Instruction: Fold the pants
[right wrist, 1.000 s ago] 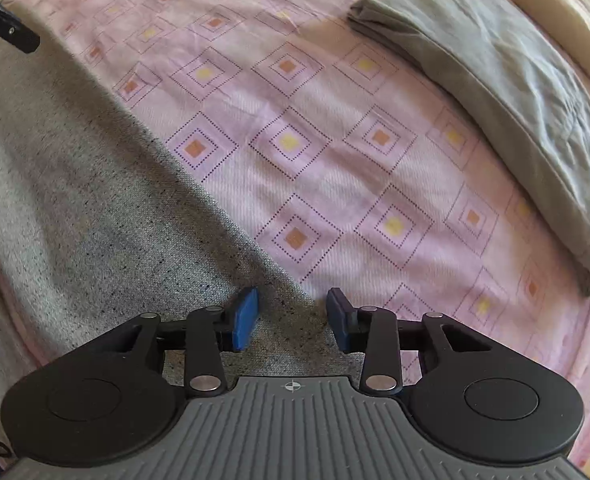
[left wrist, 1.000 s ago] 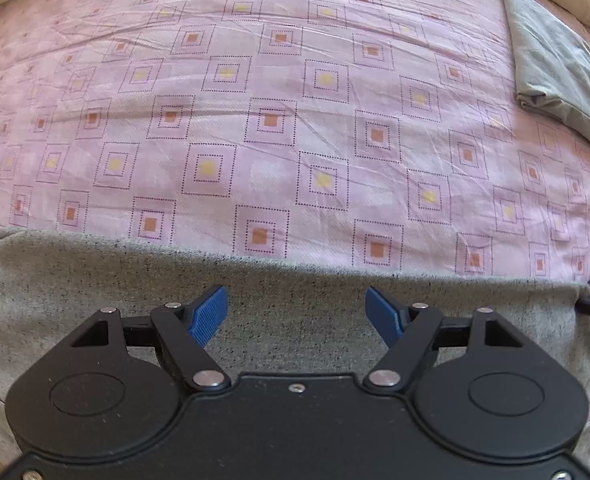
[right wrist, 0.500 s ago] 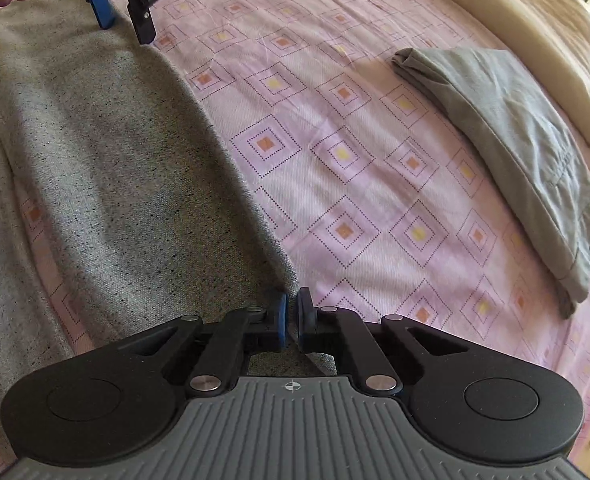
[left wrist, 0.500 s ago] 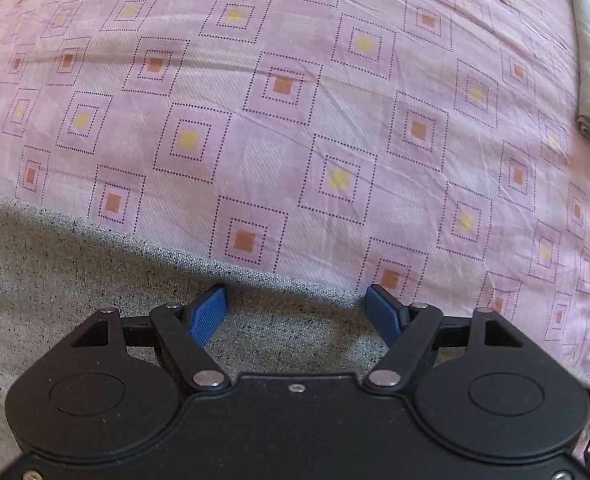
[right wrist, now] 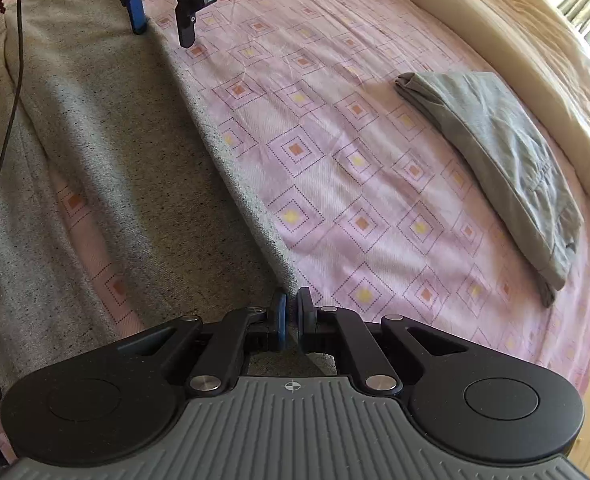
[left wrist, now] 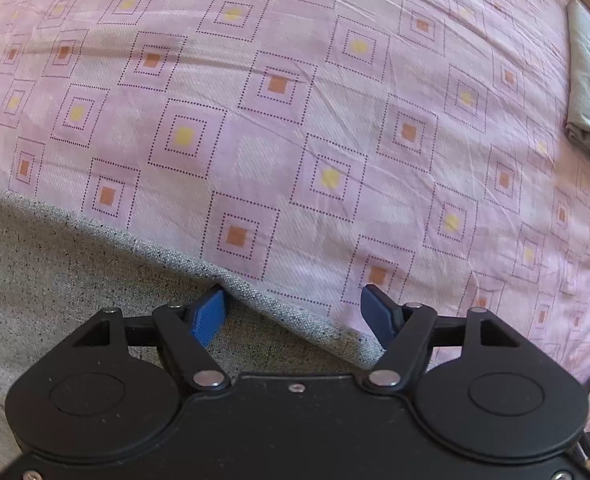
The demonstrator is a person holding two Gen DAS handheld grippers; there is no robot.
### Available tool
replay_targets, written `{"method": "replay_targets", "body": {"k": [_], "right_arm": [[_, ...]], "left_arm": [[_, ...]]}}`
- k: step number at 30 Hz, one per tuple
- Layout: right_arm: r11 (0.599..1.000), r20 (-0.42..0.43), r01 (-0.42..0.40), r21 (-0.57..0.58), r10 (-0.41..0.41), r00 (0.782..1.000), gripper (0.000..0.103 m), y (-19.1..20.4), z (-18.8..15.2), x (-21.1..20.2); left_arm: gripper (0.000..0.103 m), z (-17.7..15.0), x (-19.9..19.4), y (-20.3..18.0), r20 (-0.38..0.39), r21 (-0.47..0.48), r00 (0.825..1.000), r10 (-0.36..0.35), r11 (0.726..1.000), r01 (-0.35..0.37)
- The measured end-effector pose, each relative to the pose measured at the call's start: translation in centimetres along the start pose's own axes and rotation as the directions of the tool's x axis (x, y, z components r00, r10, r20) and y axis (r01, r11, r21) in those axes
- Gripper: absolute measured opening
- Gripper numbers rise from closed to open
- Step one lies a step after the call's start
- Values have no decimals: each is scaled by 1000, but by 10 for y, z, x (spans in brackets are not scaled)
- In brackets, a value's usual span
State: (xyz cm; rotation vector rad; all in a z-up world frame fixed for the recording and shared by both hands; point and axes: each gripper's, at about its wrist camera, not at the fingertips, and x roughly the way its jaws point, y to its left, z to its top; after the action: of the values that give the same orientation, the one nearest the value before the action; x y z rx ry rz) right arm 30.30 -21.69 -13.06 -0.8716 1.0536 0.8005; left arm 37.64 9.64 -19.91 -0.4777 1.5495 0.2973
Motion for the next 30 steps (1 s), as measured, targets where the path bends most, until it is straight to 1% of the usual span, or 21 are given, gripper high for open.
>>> {"method": "replay_targets", "body": {"k": [2,3,6,9,12,15,18,20,22,24,26,28,29,30], "right_arm": [[1000,11,8,5,-9,1000,5,5,-2,-5],[1000,16,12,6,-12,1000,5,8,-3,-7],[999,35,39,-5,-39,999,5,19,-6,-18],[998,73,67,10,-68,995,5,28,-14,-35],[995,121,83,48,-88,989,5,40,-26,-55],[994,162,82,70,-92,982,5,57,-43,-78],[995,188,68,78,-81,979,5,79,-63,-97],[995,187,38,95,-56,981,5,92,-79,-104],[994,182,11,111,-31,983,5,107,-95,-107],[992,162,-10,123,-10,987,5,123,-111,-103],[988,142,-30,154,8,990,6,135,-125,-95],[977,114,-51,205,28,993,8,142,-135,-88],[967,121,-65,244,36,992,9,142,-140,-87],[948,130,-74,309,35,991,11,141,-147,-89]], "left_arm": [[42,-9,-4,-1,24,15,1000,8,1000,-9],[21,-15,-9,1,42,20,999,18,1000,-19],[17,-37,-31,10,113,-6,993,-28,1000,28],[16,-64,-65,19,186,1,981,-47,999,47],[16,-97,-100,20,262,37,964,-50,998,41],[16,-136,-119,22,308,52,951,-30,999,15],[16,-180,-127,27,321,31,947,3,999,-13],[16,-209,-126,32,321,12,947,27,999,-32],[16,-237,-121,38,304,-7,951,50,999,-50],[16,-258,-108,44,266,-34,961,74,997,-68],[16,-272,-95,47,239,-53,967,92,995,-81],[16,-282,-79,47,221,-57,968,123,992,-113],[16,-285,-74,47,218,-56,967,128,991,-118],[15,-289,-68,47,218,-58,967,131,991,-121]]}}
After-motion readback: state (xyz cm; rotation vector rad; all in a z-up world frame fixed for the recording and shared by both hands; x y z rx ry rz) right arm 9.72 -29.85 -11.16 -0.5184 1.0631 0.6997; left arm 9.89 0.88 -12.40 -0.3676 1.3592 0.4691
